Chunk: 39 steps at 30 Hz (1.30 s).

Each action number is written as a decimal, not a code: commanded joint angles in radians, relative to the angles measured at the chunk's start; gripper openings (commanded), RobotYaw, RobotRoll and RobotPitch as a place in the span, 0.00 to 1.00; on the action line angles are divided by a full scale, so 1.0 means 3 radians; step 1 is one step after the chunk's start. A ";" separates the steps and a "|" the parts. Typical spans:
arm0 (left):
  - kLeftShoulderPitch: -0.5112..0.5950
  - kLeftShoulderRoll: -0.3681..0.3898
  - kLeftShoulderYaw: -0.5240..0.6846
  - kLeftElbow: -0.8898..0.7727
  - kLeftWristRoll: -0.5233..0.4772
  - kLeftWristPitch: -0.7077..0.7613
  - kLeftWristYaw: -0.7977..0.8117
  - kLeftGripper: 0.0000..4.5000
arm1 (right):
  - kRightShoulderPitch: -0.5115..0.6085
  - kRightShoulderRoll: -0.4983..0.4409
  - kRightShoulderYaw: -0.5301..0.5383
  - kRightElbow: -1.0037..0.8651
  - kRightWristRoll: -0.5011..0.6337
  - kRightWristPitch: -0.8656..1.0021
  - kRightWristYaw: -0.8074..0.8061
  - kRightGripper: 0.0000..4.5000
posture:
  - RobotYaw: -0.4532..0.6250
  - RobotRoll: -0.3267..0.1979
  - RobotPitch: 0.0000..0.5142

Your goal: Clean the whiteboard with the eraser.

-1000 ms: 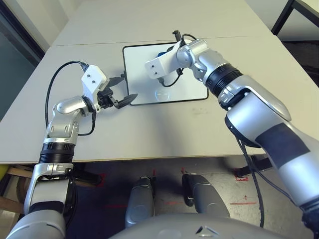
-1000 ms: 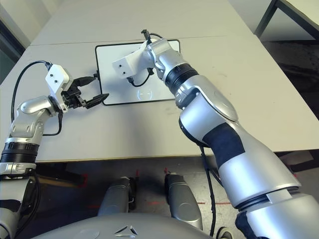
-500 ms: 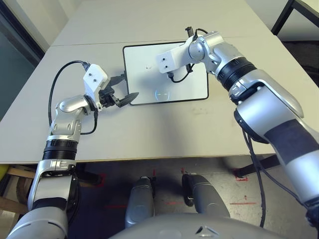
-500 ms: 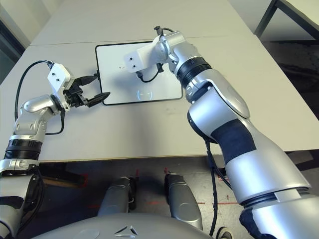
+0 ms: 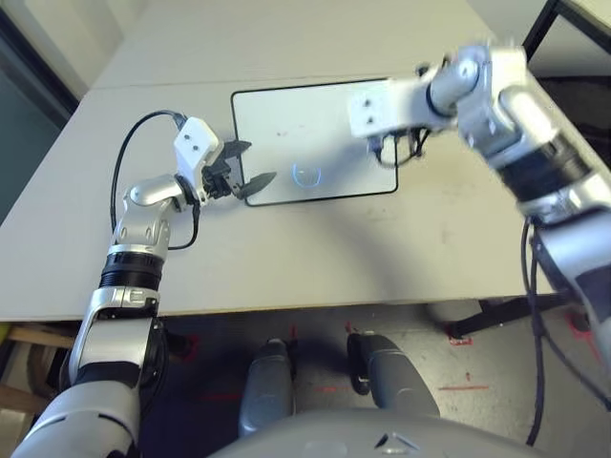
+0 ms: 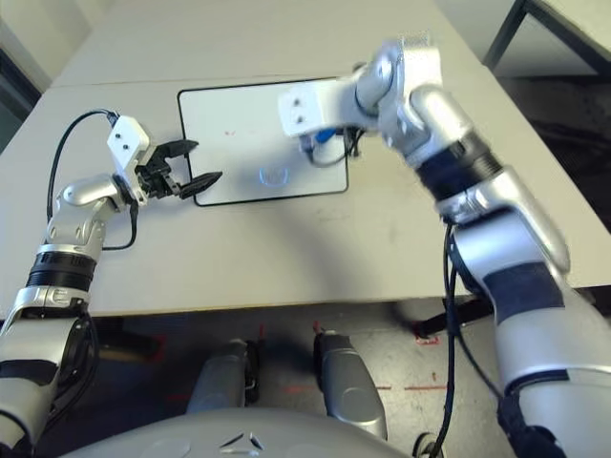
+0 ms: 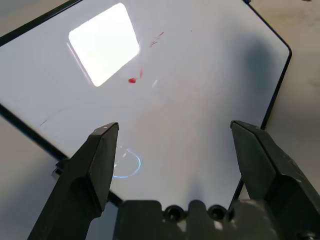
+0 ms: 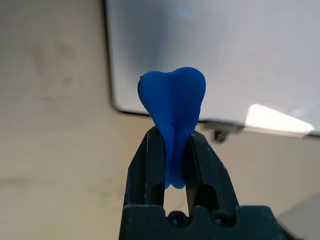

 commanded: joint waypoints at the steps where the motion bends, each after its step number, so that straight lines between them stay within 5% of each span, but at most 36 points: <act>1: -0.0052 -0.0025 -0.0043 0.0136 0.0079 -0.0089 -0.0046 1.00 | 0.0110 -0.0221 -0.0156 -0.0094 0.0128 0.0622 0.0299 0.08 | 0.24 0.62 0.16; 9: -0.0129 -0.0074 -0.0043 0.0297 0.0120 -0.0189 -0.0064 1.00 | -0.0007 -0.0263 -0.0309 0.0916 0.0491 0.1398 0.0064 0.08 | 0.23 0.62 0.16; 21: -0.0089 -0.0039 0.0001 0.0276 0.0115 -0.0215 -0.0063 1.00 | -0.0503 0.0319 -0.1058 0.3248 0.1072 0.1125 -0.1863 0.08 | 0.26 0.62 0.20; 28: 0.0087 0.0068 0.0053 0.0009 0.0068 -0.0103 -0.0061 1.00 | -0.0591 0.0464 -0.1605 0.3693 0.1480 0.1063 -0.2745 0.08 | 0.30 0.62 0.24; 39: 0.0266 0.0223 0.0105 -0.0392 0.0014 0.0185 -0.0053 1.00 | -0.0582 0.0550 -0.1975 0.3838 0.1797 0.1186 -0.3359 0.08 | 0.32 0.62 0.28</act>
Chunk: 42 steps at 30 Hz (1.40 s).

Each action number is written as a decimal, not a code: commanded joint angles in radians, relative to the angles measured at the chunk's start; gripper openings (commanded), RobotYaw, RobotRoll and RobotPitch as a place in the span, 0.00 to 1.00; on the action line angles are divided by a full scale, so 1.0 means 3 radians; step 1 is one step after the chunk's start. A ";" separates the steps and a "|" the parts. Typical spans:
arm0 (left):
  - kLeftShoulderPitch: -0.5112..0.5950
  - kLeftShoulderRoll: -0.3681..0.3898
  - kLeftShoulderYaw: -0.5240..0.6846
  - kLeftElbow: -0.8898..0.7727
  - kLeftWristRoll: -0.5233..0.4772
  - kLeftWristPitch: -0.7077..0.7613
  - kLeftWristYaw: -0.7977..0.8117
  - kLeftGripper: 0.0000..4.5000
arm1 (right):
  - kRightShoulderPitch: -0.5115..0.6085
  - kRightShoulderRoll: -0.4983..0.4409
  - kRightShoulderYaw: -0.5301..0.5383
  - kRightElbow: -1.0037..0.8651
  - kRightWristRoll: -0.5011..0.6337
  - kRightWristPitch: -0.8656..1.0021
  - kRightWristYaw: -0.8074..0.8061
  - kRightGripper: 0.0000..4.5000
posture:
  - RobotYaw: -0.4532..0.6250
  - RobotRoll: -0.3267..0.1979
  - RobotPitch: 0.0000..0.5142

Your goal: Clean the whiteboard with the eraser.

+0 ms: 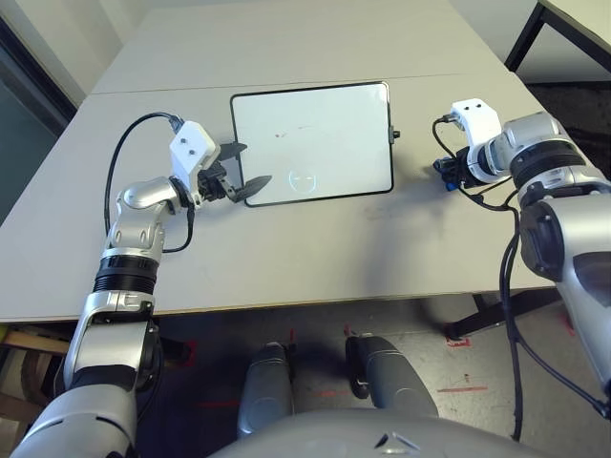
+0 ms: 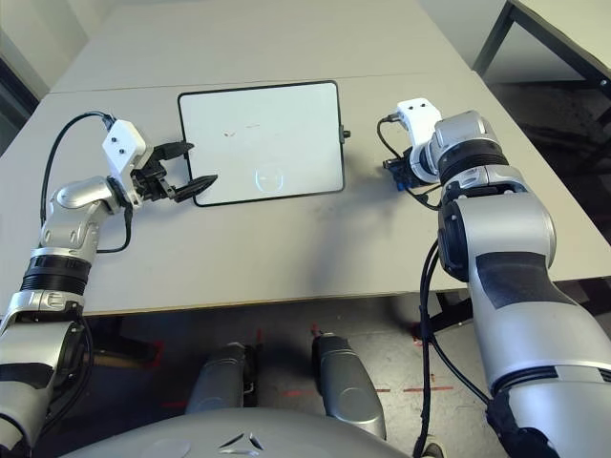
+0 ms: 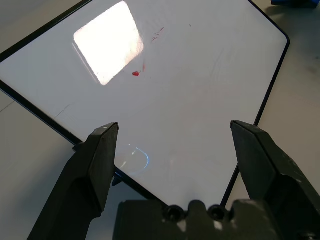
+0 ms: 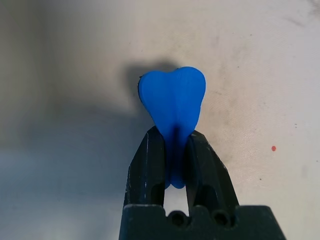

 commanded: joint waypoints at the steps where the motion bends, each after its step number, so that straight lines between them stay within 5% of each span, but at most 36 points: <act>1: 0.0050 0.0048 0.0028 -0.0109 -0.0030 0.0095 -0.0021 1.00 | -0.0004 0.0010 -0.0106 0.0070 0.0108 0.0091 -0.0120 0.08 | 0.32 0.62 0.28; 4: 0.0054 0.0070 0.0027 -0.0137 -0.0029 0.0128 -0.0028 1.00 | 0.0009 0.0021 -0.0174 0.0069 0.0164 0.0115 -0.0203 0.08 | 0.32 0.62 0.27; 16: 0.0160 0.0107 0.0419 -0.0602 -0.0463 0.0555 0.0106 1.00 | -0.0082 -0.0129 -0.0277 -0.0296 0.0395 -0.0078 0.0116 1.00 | 0.35 0.62 0.22; 27: 0.0429 0.0135 0.1073 -0.0892 -0.0748 0.0917 0.0723 1.00 | 0.0843 -0.0374 -0.0414 -0.1536 0.0652 -0.1156 0.0240 1.00 | 0.35 0.62 0.21; 31: 0.0367 0.0187 0.1278 -0.0545 -0.0675 0.0884 0.1032 1.00 | 0.1210 -0.0279 -0.0907 -0.1692 0.1122 -0.1685 0.0293 1.00 | 0.36 0.62 0.23; 42: 0.0090 0.0243 0.1406 0.0313 -0.0636 0.0586 0.1325 1.00 | 0.1863 -0.0304 -0.1288 -0.1811 0.1424 -0.2607 0.0115 1.00 | 0.32 0.62 0.23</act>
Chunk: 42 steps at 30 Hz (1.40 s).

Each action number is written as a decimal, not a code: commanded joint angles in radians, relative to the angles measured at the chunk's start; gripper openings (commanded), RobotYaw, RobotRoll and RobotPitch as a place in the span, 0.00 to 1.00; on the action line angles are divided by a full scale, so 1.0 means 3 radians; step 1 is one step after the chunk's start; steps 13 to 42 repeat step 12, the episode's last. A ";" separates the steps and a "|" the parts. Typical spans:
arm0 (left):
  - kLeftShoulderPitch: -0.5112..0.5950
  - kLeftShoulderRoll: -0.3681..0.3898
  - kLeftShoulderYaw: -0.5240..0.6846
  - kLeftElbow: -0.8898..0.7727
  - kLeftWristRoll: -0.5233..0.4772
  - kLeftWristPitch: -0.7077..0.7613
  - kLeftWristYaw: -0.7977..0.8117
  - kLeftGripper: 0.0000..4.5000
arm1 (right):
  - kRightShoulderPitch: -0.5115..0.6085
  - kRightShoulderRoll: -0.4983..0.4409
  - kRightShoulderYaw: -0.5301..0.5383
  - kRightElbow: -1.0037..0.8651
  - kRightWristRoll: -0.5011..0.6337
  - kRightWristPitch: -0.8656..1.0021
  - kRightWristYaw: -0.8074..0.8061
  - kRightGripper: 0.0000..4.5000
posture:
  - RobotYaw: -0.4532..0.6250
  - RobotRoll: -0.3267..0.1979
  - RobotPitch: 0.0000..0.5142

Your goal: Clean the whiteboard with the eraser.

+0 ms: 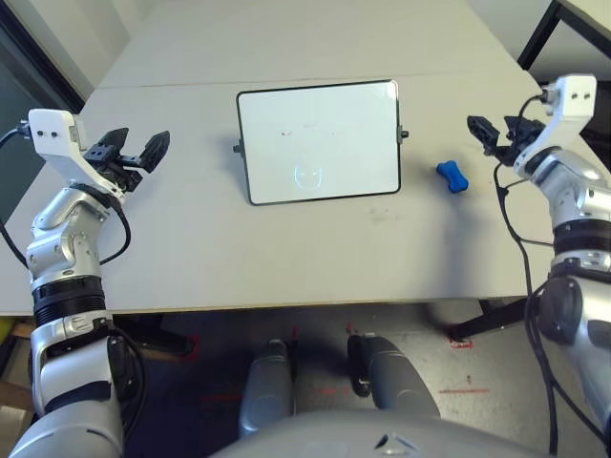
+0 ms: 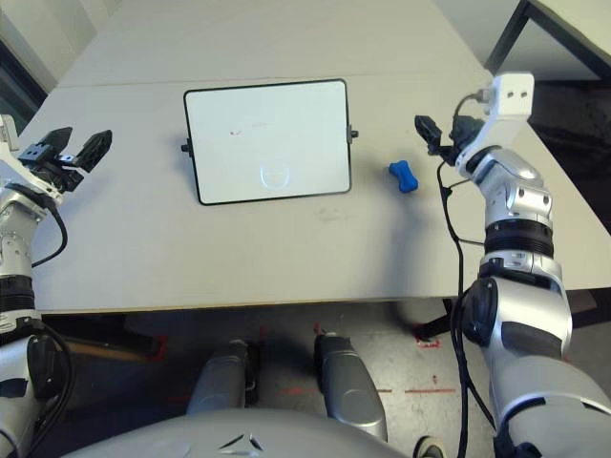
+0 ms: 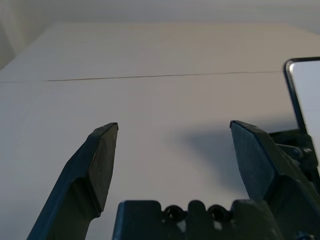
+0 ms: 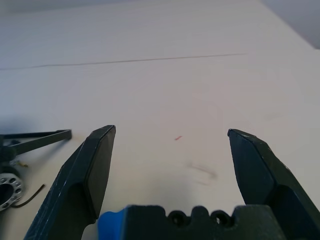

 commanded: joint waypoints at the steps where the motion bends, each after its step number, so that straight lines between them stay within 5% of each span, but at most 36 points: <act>1: -0.0076 0.0077 0.0028 0.0230 0.0056 -0.0125 0.0052 1.00 | 0.0126 -0.0027 -0.0076 -0.0028 0.0084 -0.0221 -0.0025 1.00 | 0.32 0.62 0.23; 42: -0.0181 0.0145 0.0010 0.0553 0.0095 -0.0290 0.0051 1.00 | 0.0080 0.0023 -0.0025 0.0228 0.0124 -0.0638 -0.0061 1.00 | 0.33 0.62 0.22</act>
